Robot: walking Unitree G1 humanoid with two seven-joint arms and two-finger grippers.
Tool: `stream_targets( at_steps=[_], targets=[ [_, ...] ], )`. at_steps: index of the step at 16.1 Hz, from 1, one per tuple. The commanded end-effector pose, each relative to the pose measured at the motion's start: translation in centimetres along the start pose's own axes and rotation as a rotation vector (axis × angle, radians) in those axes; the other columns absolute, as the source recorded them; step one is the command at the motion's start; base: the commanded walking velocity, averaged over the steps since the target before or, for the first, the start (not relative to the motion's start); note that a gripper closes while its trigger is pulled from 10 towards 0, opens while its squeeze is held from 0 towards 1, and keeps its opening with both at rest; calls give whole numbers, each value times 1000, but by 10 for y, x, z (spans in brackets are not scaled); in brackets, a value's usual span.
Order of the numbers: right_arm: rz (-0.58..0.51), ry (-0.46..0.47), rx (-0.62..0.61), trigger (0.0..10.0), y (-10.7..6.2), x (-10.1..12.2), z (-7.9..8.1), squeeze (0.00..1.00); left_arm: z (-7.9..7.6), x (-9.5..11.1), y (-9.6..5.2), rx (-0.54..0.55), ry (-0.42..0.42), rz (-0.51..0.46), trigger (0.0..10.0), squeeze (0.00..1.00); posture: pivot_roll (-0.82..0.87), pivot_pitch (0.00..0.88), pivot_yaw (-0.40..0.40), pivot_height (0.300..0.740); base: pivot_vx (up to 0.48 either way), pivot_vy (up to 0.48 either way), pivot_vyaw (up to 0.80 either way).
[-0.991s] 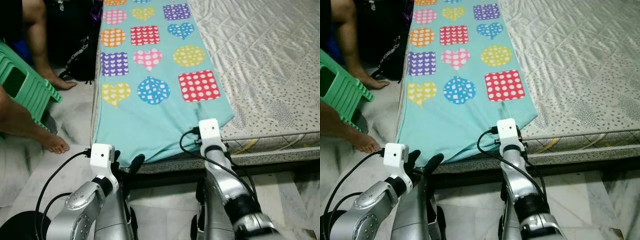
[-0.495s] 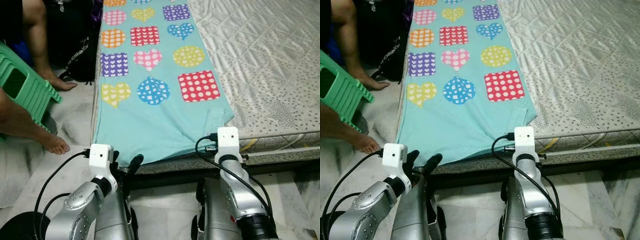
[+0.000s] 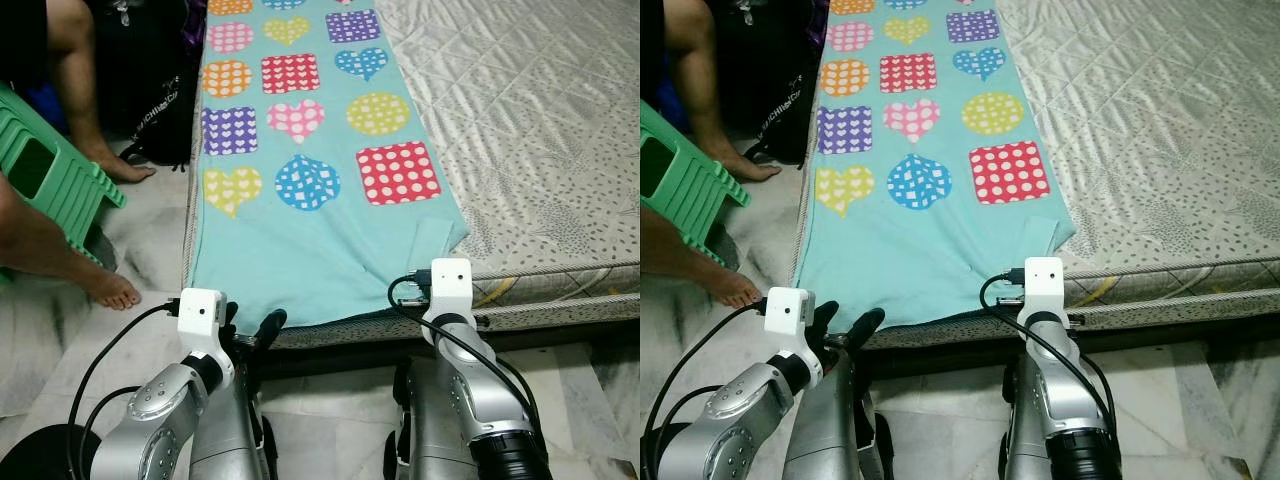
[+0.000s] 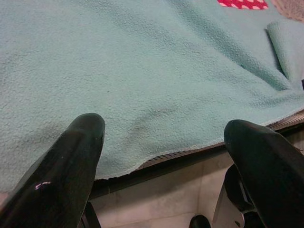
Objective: Clean up the room
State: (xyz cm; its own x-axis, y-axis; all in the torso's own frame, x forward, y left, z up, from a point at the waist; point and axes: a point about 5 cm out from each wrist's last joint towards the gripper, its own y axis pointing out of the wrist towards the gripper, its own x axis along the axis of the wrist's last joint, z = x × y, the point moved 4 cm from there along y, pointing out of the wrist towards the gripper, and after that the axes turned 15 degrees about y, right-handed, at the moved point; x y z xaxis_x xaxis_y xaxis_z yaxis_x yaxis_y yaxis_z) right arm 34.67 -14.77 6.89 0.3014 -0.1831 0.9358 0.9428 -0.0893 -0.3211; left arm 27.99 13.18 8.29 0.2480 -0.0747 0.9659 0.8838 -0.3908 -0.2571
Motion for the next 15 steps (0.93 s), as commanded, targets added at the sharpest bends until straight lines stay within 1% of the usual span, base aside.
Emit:
stream_targets(
  at_steps=[1,13,14,15],
  targets=[
    [17,14,9,3020,-2,-4,1,0,5,-6,-3,12,2,19,10000,0,-33,201,69,551,0,0,0],
    [17,14,9,3020,-2,-4,1,0,5,-6,-3,12,2,19,10000,0,-33,201,69,551,0,0,0],
    [-58,42,66,10000,1,13,18,1000,4,-4,-2,15,4,11,10000,0,-27,184,66,551,0,0,0],
    [-122,54,101,10000,3,25,29,1000,4,-4,-2,18,5,5,10000,0,-28,181,67,551,0,0,0]
  ],
)
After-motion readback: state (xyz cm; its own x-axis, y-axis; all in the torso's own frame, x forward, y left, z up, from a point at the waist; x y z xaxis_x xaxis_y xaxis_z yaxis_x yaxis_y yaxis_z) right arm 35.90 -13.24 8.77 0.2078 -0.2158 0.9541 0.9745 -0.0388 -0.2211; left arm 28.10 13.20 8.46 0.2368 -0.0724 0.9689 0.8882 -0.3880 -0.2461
